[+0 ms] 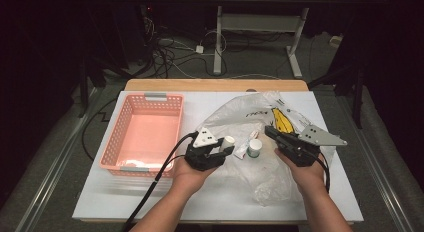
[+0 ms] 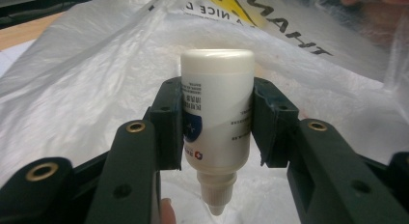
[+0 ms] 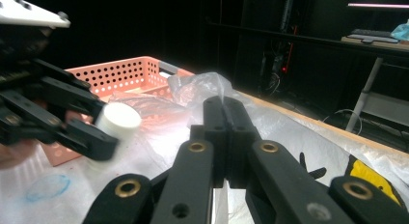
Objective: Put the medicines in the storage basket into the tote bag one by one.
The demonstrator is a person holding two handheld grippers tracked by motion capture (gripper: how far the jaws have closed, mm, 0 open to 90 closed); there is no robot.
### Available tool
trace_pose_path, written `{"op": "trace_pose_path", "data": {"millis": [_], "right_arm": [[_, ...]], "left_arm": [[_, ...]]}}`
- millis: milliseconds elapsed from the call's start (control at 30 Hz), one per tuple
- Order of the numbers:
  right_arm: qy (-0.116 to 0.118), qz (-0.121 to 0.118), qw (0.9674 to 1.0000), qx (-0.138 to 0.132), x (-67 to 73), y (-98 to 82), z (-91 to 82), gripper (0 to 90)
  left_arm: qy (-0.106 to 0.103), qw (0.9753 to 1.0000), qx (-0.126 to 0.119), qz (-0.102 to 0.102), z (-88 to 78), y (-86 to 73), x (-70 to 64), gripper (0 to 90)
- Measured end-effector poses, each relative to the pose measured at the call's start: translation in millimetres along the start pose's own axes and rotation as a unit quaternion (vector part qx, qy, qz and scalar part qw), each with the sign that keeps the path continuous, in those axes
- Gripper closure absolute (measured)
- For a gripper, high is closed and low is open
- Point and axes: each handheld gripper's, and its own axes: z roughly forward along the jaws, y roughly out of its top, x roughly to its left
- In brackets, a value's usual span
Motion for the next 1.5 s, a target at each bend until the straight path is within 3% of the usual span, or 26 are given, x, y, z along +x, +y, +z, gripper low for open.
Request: {"op": "trace_pose_path", "data": {"millis": [300,500,667,1067,1500], "right_arm": [[0.002,0.001,1.0,0.001,-0.1,-0.8,2.5,90.0],[-0.001,0.004,1.0,0.001,-1.4,-1.7,3.3,90.0],[-0.004,0.009,1.0,0.002,-3.1,-3.0,4.2,90.0],[-0.004,0.012,0.9999,0.001,-5.3,-3.7,4.0,90.0],[-0.004,0.012,0.9999,0.0,-6.6,-3.7,3.4,90.0]], "left_arm": [[0.012,0.9999,0.006,0.002,30.5,6.6,6.6,58.0],[0.004,0.9997,0.021,-0.007,52.6,9.5,12.2,57.9],[0.017,0.9993,0.032,0.004,68.9,14.4,14.8,57.9],[0.034,0.9985,0.042,-0.006,101.8,14.1,25.9,57.7],[0.045,0.998,0.045,-0.009,121.4,16.8,33.8,57.7]]}}
